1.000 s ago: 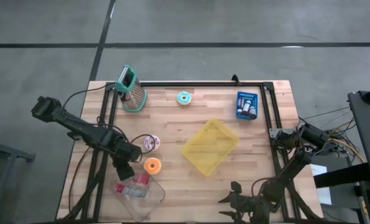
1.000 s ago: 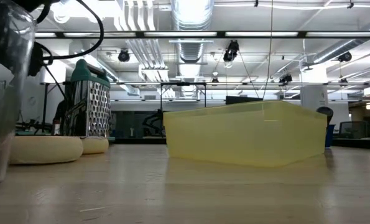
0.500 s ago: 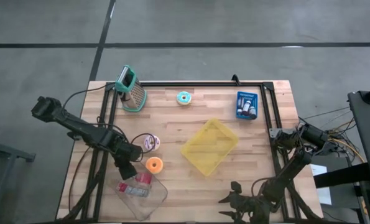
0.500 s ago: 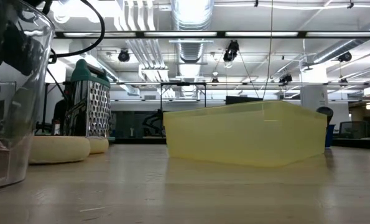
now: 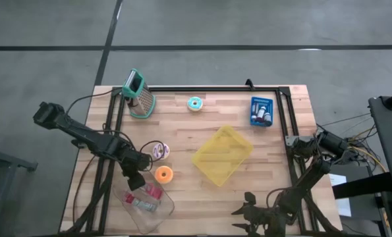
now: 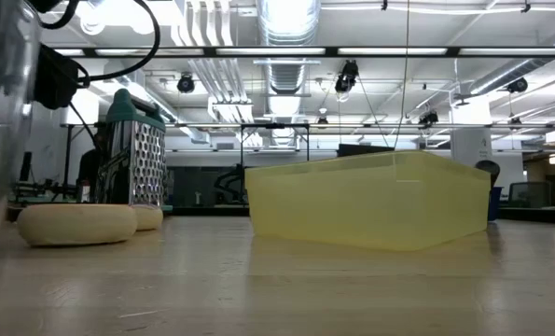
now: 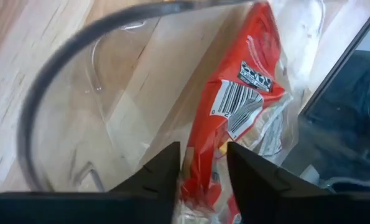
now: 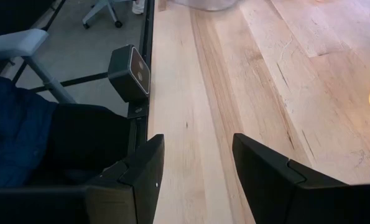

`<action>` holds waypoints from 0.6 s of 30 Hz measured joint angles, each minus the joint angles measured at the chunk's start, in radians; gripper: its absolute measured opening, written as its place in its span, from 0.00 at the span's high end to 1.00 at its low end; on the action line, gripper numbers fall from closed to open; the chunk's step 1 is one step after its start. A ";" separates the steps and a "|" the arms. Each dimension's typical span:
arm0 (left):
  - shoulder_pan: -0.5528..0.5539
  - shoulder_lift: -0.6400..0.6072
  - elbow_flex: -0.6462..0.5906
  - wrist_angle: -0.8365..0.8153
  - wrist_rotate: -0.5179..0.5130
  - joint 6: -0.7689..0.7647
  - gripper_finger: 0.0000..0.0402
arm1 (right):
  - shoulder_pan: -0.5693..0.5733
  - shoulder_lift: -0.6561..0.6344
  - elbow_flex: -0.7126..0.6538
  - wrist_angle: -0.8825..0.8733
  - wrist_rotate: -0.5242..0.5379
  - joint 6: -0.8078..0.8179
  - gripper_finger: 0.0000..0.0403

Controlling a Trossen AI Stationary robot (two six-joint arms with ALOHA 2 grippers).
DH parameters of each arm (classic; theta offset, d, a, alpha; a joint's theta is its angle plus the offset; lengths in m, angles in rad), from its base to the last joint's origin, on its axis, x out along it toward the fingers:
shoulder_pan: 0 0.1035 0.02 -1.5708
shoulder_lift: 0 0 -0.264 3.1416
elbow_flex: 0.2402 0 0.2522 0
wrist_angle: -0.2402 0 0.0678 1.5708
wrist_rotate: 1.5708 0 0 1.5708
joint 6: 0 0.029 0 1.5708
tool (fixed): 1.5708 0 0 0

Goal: Pick & Place Food Item
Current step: Put the red popcorn bag into the transparent bin

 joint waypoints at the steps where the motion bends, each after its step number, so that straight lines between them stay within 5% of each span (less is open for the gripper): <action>1: 0.000 0.000 0.000 0.000 0.000 0.000 0.63 | 0.000 0.000 0.000 0.000 0.000 0.000 0.54; 10: 0.000 -0.001 0.000 0.015 0.000 -0.029 0.48 | 0.000 0.000 0.000 0.000 0.000 0.000 0.54; 18: 0.000 0.002 -0.003 0.039 0.004 -0.029 0.44 | 0.000 0.000 0.000 0.000 0.000 0.000 0.54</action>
